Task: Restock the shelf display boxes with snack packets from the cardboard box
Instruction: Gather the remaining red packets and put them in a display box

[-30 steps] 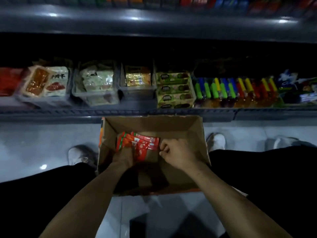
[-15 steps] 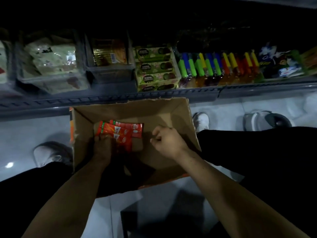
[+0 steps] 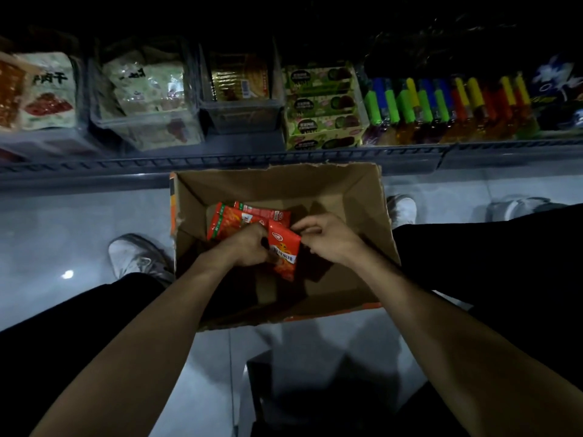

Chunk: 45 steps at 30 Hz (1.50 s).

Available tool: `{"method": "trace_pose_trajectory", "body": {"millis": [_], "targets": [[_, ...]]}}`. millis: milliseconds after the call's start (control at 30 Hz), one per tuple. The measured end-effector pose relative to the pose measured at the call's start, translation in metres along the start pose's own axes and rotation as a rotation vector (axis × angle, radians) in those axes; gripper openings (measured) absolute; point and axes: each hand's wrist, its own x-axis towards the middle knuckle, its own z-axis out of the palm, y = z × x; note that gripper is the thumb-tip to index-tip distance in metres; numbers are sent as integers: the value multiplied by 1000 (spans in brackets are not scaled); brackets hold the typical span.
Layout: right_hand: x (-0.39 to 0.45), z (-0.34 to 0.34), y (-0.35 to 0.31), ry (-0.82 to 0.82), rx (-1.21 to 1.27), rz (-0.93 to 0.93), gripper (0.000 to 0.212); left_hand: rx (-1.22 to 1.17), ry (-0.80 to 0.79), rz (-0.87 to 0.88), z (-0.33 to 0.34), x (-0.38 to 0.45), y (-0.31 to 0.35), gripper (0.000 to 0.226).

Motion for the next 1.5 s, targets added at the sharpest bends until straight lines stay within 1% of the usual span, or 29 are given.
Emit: {"method": "trace_pose_trajectory", "body": {"millis": [100, 167, 233, 267, 300, 367, 400, 467, 533, 600, 667, 733, 767, 833, 867, 967, 1033, 1100, 1167, 1200, 1233, 1300, 1333, 1367, 1433, 1500], "targets": [[1, 2, 2, -53, 47, 32, 28, 22, -66, 65, 3, 5, -7, 31], [4, 4, 6, -15, -80, -6, 28, 9, -64, 72, 7, 9, -10, 30], [6, 5, 11, 78, -262, -35, 22, -29, -69, 49, 11, 11, -11, 26], [6, 4, 14, 116, -311, -36, 19, -19, -49, 44, 12, 13, -13, 27], [7, 4, 17, 143, -330, -29, 18, 55, -1, 45, 12, 16, -16, 31], [5, -1, 22, 182, -354, -11, 21, 331, 139, 22, 12, 21, -29, 50], [4, -4, 25, 194, -363, -8, 22, 461, 200, -21, 10, 24, -39, 60], [1, -10, 32, 216, -346, -19, 24, 636, 242, -141, 8, 29, -60, 70], [-3, -15, 35, 239, -307, -26, 21, 743, 256, -208, 8, 33, -82, 65], [-7, -18, 36, 277, -268, -42, 19, 772, 284, -216, 11, 33, -95, 57], [-10, -19, 35, 291, -249, -70, 18, 766, 333, -216, 15, 37, -97, 56], [-13, -19, 37, 295, -234, -77, 17, 772, 382, -228, 16, 43, -90, 61], [-15, -19, 38, 301, -218, -77, 17, 805, 398, -232, 17, 47, -88, 62], [-17, -20, 42, 313, -187, -69, 17, 883, 442, -231, 20, 50, -87, 56], [-17, -19, 45, 321, -171, -61, 17, 909, 444, -239, 21, 47, -86, 51], [-15, -17, 51, 335, -72, -7, 18, 985, 371, -222, 33, 39, -89, 42], [-12, -16, 48, 349, -23, 8, 20, 942, 355, -148, 31, 36, -87, 44], [-11, -16, 43, 364, -17, 5, 18, 916, 385, -27, 24, 33, -79, 45], [-13, -18, 40, 388, -15, -7, 16, 909, 378, -12, 14, 27, -64, 46], [-14, -21, 39, 402, -12, -15, 17, 824, 357, -48, 10, 24, -57, 45], [-16, -24, 38, 418, -2, -21, 18, 663, 329, -77, 5, 20, -49, 42], [-20, -30, 35, 451, 25, -31, 21, 175, 323, -72, -4, 7, -29, 22], [-22, -34, 32, 462, 41, -35, 22, -39, 339, -46, -7, 0, -15, 16], [-24, -38, 29, 468, 66, -39, 22, -185, 361, -9, -10, -8, -2, 23], [-30, -44, 21, 473, 112, -49, 23, -340, 353, 41, -15, -27, 30, 33], [-38, -48, 7, 464, 182, -86, 23, -442, 300, 111, -17, -43, 56, 33]]}}
